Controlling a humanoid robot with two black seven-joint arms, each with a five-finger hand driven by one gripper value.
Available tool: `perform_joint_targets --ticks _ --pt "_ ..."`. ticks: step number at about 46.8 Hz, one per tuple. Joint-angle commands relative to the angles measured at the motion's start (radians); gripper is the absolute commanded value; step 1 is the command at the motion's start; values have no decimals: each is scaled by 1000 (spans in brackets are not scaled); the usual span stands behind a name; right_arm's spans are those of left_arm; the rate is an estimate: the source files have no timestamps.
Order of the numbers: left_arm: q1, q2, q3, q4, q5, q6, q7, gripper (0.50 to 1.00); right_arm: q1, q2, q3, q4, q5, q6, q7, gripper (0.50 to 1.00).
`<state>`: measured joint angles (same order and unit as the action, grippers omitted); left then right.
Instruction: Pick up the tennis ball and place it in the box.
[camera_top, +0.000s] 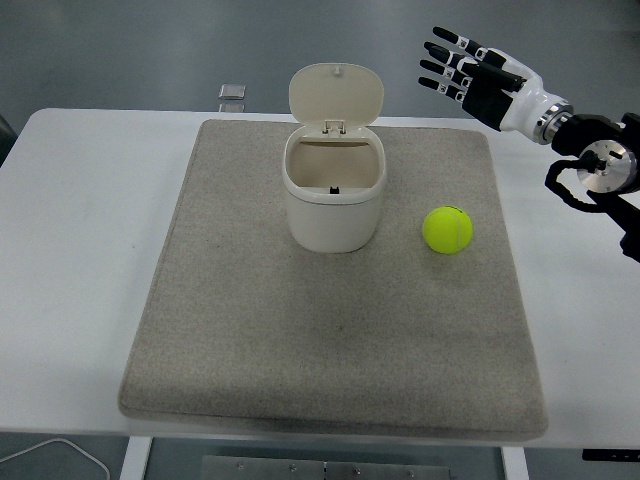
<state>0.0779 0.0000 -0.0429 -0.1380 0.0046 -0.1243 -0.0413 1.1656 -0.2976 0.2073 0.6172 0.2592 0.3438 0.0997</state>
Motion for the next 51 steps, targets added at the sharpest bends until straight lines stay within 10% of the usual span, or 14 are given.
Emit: perform_joint_targets --ticks 1,51 --pt "0 0 0 0 0 0 0 996 -1 2 1 -1 0 0 0 915" --pt "-1 0 0 -2 0 0 0 996 0 -49 -5 -1 -2 1 2 917"
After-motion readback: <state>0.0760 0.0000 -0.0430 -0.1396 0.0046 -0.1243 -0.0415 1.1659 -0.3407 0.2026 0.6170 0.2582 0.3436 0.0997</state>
